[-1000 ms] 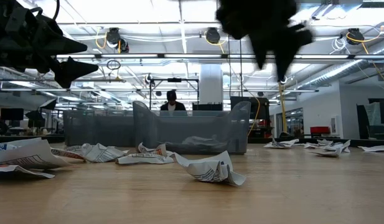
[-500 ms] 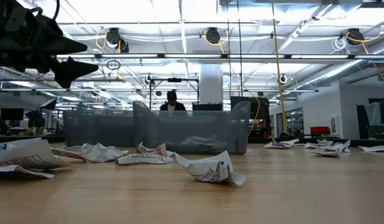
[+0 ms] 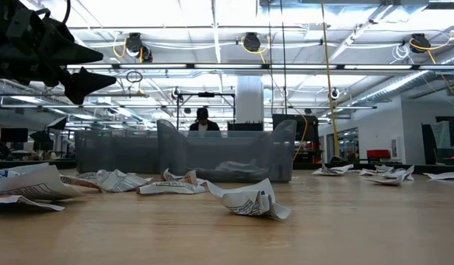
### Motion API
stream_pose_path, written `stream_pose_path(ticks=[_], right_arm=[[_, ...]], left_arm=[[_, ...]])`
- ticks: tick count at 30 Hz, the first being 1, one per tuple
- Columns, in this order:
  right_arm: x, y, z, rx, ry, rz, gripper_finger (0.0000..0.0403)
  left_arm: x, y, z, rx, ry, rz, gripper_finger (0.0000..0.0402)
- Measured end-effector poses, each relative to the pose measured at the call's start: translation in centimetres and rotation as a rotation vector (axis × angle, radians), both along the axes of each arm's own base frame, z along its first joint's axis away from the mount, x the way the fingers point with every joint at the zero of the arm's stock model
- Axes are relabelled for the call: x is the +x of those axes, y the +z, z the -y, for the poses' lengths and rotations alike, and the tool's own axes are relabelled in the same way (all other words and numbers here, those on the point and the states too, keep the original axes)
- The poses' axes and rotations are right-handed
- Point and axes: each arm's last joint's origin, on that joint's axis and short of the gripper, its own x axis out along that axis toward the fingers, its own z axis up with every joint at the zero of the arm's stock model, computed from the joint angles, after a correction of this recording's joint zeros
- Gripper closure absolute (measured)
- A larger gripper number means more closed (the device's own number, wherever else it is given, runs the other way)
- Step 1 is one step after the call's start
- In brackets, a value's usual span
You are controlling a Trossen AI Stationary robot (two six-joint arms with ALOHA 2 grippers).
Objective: Pick & Place First Aid Supplies
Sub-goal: Put the green bandage pack into the right black bin
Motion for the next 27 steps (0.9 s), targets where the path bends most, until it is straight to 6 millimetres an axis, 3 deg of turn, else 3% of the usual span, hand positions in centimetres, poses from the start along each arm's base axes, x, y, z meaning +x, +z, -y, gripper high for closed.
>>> stream_pose_path(ticks=[4, 13, 21, 27], right_arm=[[-0.8, -0.4, -0.6, 0.027, -0.006, 0.008, 0.0151], [-0.3, -4.5, -1.8, 0.098, -0.027, 0.036, 0.0151], [-1.1, -8.3, -0.6, 0.064, -0.055, -0.141, 0.0151], [-0.8, -9.0, -0.5, 0.122, -0.045, -0.137, 0.0155]], left_arm=[[0.0, 0.0, 0.0, 0.000, 0.000, 0.000, 0.0091], [0.0, 0.0, 0.0, 0.000, 0.000, 0.000, 0.0091], [0.0, 0.0, 0.0, 0.000, 0.000, 0.000, 0.0091], [0.0, 0.0, 0.0, 0.000, 0.000, 0.000, 0.0091]])
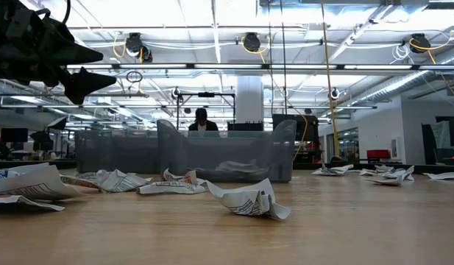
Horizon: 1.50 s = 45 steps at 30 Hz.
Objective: Pick & Place First Aid Supplies
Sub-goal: Put the green bandage pack into the right black bin
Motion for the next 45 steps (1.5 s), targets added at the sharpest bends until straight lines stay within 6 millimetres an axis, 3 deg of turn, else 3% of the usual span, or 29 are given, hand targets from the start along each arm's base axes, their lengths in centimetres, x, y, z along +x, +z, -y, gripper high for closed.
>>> stream_pose_path(ticks=[4, 14, 16, 25, 38, 45], right_arm=[[0.3, 0.0, 0.1, 0.004, -0.006, 0.002, 0.0190], [0.9, 0.1, 0.3, 0.023, -0.021, -0.001, 0.0376], [1.1, 0.4, 0.4, 0.034, -0.024, 0.005, 0.0394], [1.9, 3.2, 1.6, 0.105, -0.076, 0.042, 0.0399], [1.6, 8.8, 5.3, 0.188, -0.152, 0.091, 0.0401], [1.8, 9.8, 6.3, 0.203, -0.170, 0.107, 0.0402]], left_arm=[[0.0, 0.0, 0.0, 0.000, 0.000, 0.000, 0.0091], [0.0, 0.0, 0.0, 0.000, 0.000, 0.000, 0.0091], [0.0, 0.0, 0.0, 0.000, 0.000, 0.000, 0.0091], [0.0, 0.0, 0.0, 0.000, 0.000, 0.000, 0.0091], [0.0, 0.0, 0.0, 0.000, 0.000, 0.000, 0.0091], [0.0, 0.0, 0.0, 0.000, 0.000, 0.000, 0.0091]])
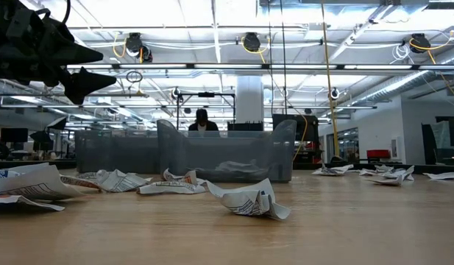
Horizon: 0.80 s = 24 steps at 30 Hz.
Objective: Pick & Place First Aid Supplies
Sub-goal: Put the green bandage pack into the right black bin
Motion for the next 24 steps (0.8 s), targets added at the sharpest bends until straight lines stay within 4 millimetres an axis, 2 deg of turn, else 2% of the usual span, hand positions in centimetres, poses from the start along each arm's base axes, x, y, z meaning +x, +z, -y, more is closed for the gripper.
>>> stream_pose_path(ticks=[4, 11, 18, 24], right_arm=[[1.3, -0.1, 1.3, -0.024, 0.007, 0.017, 0.0402], [4.9, -0.2, 4.9, -0.047, 0.017, 0.088, 0.0402], [8.4, -0.2, 10.1, -0.058, 0.019, 0.170, 0.0403], [10.4, -0.1, 15.1, -0.098, -0.004, 0.242, 0.0403]], left_arm=[[0.0, 0.0, 0.0, 0.000, 0.000, 0.000, 0.0091], [0.0, 0.0, 0.0, 0.000, 0.000, 0.000, 0.0091], [0.0, 0.0, 0.0, 0.000, 0.000, 0.000, 0.0091], [0.0, 0.0, 0.0, 0.000, 0.000, 0.000, 0.0091]])
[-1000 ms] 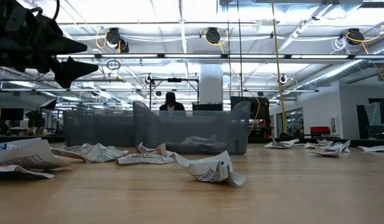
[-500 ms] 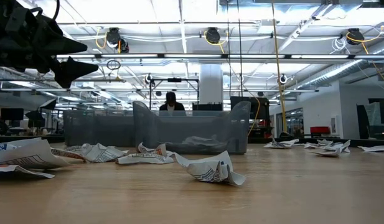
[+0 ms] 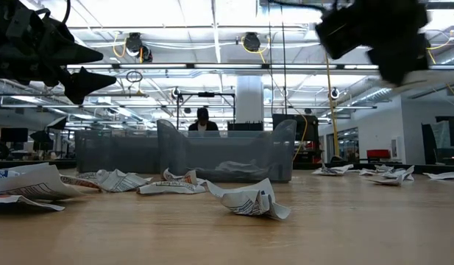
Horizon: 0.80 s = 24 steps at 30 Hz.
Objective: Pick & Place First Aid Supplies
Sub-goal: Put the green bandage pack into the right black bin
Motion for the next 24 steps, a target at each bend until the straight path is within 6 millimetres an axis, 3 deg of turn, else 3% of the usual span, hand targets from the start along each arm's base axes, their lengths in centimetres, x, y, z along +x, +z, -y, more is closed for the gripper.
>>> stream_pose_path(ticks=[11, 20, 24], right_arm=[[1.1, 0.0, 8.2, -0.065, -0.101, 0.066, 0.0403], [0.8, 0.1, 11.6, -0.084, -0.183, 0.070, 0.0403], [2.9, 0.1, 12.2, -0.093, -0.154, 0.047, 0.0403]], left_arm=[[0.0, 0.0, 0.0, 0.000, 0.000, 0.000, 0.0091], [0.0, 0.0, 0.0, 0.000, 0.000, 0.000, 0.0091], [0.0, 0.0, 0.0, 0.000, 0.000, 0.000, 0.0091]])
